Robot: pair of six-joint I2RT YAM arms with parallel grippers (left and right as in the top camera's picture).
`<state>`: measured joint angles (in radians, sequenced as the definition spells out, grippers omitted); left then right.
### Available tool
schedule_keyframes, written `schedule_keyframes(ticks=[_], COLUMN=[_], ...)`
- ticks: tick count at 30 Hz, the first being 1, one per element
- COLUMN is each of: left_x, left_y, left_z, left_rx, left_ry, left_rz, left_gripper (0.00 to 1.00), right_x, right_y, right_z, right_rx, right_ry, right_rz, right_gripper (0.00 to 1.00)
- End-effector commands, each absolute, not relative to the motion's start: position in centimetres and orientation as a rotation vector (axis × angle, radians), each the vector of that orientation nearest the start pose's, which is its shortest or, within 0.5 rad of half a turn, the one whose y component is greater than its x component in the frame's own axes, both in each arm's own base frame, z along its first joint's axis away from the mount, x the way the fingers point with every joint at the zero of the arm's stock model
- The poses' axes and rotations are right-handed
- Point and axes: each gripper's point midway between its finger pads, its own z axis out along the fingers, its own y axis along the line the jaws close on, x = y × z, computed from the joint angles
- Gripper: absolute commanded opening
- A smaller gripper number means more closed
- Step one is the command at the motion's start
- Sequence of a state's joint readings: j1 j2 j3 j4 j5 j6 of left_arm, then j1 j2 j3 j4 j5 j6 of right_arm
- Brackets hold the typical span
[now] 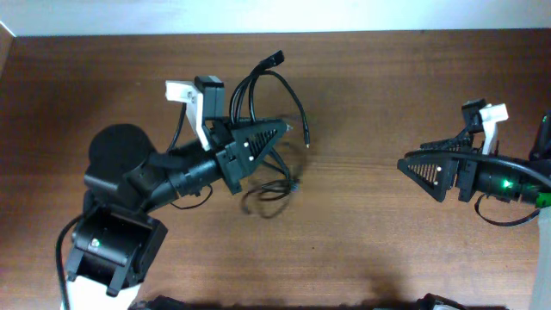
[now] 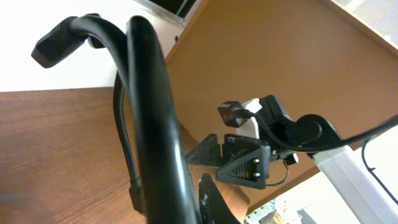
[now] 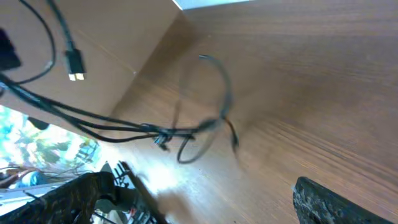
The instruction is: Untangle cables
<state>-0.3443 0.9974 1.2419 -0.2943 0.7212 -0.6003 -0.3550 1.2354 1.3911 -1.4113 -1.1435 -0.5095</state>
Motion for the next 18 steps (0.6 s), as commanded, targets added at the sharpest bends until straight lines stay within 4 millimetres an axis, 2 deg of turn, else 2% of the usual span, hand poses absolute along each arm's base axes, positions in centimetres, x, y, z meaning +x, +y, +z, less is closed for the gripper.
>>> schedule_keyframes(ticks=[1, 7, 13, 18], left_x=[24.9, 24.8, 24.2, 22.6], left_y=[-20.7, -20.7, -21.3, -22.6], left_z=[45.2, 46.3, 47.2, 49.3], left_rx=[0.396, 0.402, 0.43, 0.507], left_ry=[1.699, 1.65, 1.61, 1.501], left_rz=[-1.255, -1.263, -1.292, -1.33], left_gripper=[0.0, 0.0, 0.0, 0.0], right_x=[25.2, 25.1, 24.6, 23.9], right_y=[7.6, 7.7, 9.1, 10.1], right_z=[33.3, 33.0, 31.0, 28.6], right_rx=[-0.41, -0.436, -0.547, -0.682], right_ry=[2.074, 2.085, 2.197, 2.326], right_rz=[1.149, 1.122, 1.048, 0.91], right_gripper=[0.99, 0.99, 0.99, 0.99])
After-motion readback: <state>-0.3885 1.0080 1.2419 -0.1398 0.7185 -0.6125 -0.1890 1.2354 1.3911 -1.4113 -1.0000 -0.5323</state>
